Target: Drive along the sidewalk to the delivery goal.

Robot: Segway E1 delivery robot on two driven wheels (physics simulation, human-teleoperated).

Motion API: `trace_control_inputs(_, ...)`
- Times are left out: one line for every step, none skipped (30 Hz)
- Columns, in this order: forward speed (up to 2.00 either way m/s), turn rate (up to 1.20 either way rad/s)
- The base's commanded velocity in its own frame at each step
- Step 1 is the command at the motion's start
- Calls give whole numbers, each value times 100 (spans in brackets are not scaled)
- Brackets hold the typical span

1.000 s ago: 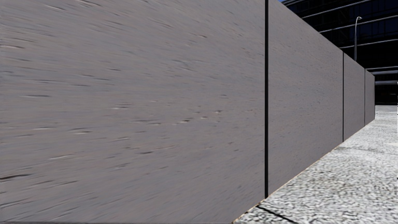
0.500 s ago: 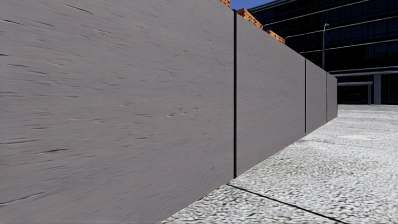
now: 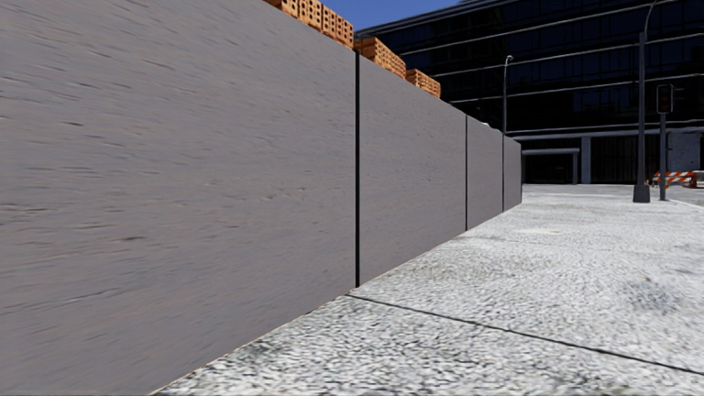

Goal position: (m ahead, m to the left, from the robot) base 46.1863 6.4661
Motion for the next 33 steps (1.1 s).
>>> trace_control_inputs(-94,-43)
trace_control_inputs(-94,-43)
trace_control_inputs(-94,-43)
trace_control_inputs(-94,-44)
trace_control_inputs(-94,-44)
trace_control_inputs(-94,-44)
trace_control_inputs(-93,-44)
trace_control_inputs(-87,-44)
trace_control_inputs(-83,-44)
trace_control_inputs(-83,-44)
trace_control_inputs(0,-33)
trace_control_inputs(0,-5)
trace_control_inputs(0,0)
trace_control_inputs(0,0)
trace_control_inputs(0,0)
trace_control_inputs(0,0)
trace_control_inputs(0,0)
trace_control_inputs(0,0)
trace_control_inputs(0,0)
trace_control_inputs(0,0)
trace_control_inputs(0,0)
trace_control_inputs(0,0)
trace_control_inputs(0,0)
trace_control_inputs(0,0)
trace_control_inputs(0,0)
trace_control_inputs(200,-3)
trace_control_inputs(200,-3)
trace_control_inputs(200,-31)
trace_control_inputs(200,-38)
trace_control_inputs(200,-40)
trace_control_inputs(200,-40)
trace_control_inputs(200,-40)
trace_control_inputs(200,-40)
